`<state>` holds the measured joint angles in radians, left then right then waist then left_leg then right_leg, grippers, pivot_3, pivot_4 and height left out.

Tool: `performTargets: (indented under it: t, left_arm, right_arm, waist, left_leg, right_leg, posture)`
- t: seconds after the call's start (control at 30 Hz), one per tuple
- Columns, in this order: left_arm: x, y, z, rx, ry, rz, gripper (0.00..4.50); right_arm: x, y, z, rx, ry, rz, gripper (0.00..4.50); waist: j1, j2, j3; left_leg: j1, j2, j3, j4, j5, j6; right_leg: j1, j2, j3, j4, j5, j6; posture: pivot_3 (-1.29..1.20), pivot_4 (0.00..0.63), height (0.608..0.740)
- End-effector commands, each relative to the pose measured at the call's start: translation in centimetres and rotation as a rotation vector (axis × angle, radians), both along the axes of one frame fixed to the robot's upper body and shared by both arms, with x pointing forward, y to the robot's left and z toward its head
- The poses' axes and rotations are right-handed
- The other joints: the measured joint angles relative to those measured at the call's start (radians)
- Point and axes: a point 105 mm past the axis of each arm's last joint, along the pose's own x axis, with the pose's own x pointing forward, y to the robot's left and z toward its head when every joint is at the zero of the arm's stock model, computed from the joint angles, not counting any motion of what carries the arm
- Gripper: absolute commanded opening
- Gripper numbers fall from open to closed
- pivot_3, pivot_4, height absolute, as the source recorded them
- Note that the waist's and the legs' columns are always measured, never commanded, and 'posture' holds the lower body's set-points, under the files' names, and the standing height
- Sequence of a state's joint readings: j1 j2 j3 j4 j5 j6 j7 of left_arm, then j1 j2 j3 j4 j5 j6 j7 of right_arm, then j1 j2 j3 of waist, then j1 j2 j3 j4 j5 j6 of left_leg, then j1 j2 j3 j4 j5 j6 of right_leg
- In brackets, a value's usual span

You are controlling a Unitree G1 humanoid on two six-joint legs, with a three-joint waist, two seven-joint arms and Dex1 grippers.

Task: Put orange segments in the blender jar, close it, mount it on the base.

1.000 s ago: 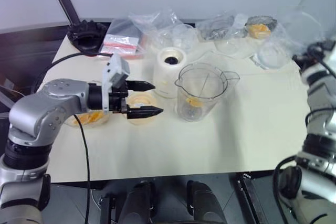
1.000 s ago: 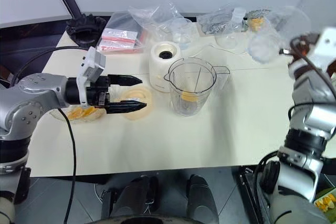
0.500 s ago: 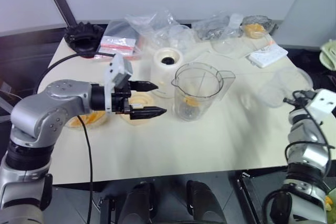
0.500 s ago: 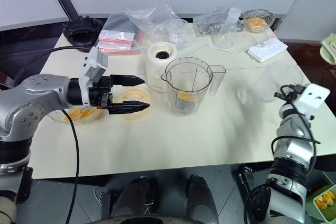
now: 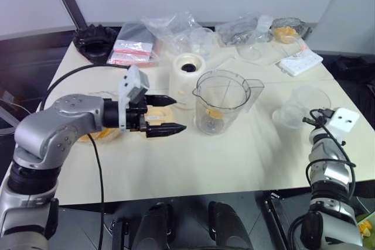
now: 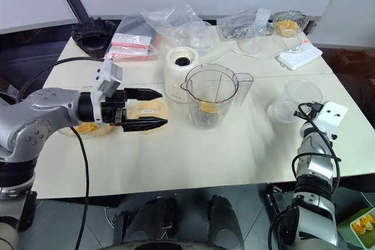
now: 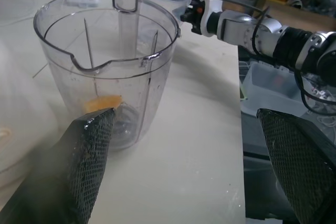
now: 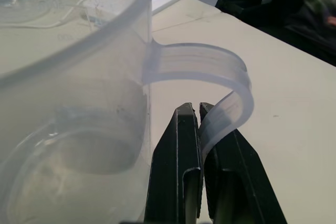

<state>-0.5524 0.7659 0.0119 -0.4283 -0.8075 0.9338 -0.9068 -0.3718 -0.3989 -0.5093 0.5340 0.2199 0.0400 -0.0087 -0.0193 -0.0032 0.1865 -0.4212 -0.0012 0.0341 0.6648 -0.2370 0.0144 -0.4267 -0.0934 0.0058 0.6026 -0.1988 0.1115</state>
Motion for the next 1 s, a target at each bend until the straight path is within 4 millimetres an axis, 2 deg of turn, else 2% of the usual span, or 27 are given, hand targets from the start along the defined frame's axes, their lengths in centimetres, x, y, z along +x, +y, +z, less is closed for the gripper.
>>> performTargets:
  t: [0.03,0.4,0.77,0.87,1.0]
  left_arm:
    - [-0.2,-0.1,0.5,0.005,-0.036,-0.005,4.5]
    - [-0.1,-0.3,0.3,0.012,-0.036,-0.013,4.5]
    - [0.0,-0.3,0.1,0.025,-0.041,-0.017,4.5]
    - [0.0,-0.4,0.1,0.025,-0.041,-0.018,4.5]
    - [0.0,-0.4,0.1,0.033,-0.045,-0.022,4.5]
  right_arm:
    - [0.0,0.6,2.0,-0.04,-0.063,0.01,0.05]
    - [-0.5,1.4,0.5,-0.019,0.002,-0.003,0.05]
    - [-0.6,1.0,-1.2,0.01,0.072,-0.005,0.05]
    - [-0.7,1.1,-1.4,0.015,0.077,-0.005,0.93]
    - [-0.7,1.1,-1.5,0.009,0.089,0.005,2.96]
  waist:
    - [-0.001,0.0,0.0]
    - [-0.001,0.0,0.0]
    - [-0.001,0.0,0.0]
    - [-0.001,0.0,0.0]
    - [-0.002,0.0,0.0]
  left_leg:
    - [0.0,0.0,0.0,0.0,0.0,0.0]
    - [0.0,0.0,0.0,0.0,0.0,0.0]
    - [0.0,0.0,0.0,0.0,0.0,0.0]
    - [0.0,0.0,0.0,0.0,0.0,0.0]
    - [0.0,0.0,0.0,0.0,0.0,0.0]
  right_leg:
    - [0.0,0.0,0.0,0.0,0.0,0.0]
    - [0.0,0.0,0.0,0.0,0.0,0.0]
    - [0.0,0.0,0.0,0.0,0.0,0.0]
    - [0.0,0.0,0.0,0.0,0.0,0.0]
    - [0.0,0.0,0.0,0.0,0.0,0.0]
  posture:
    - [0.0,0.15,0.74]
    - [0.0,0.15,0.74]
    - [0.0,0.15,0.74]
    - [0.0,0.15,0.74]
    - [0.0,0.15,0.74]
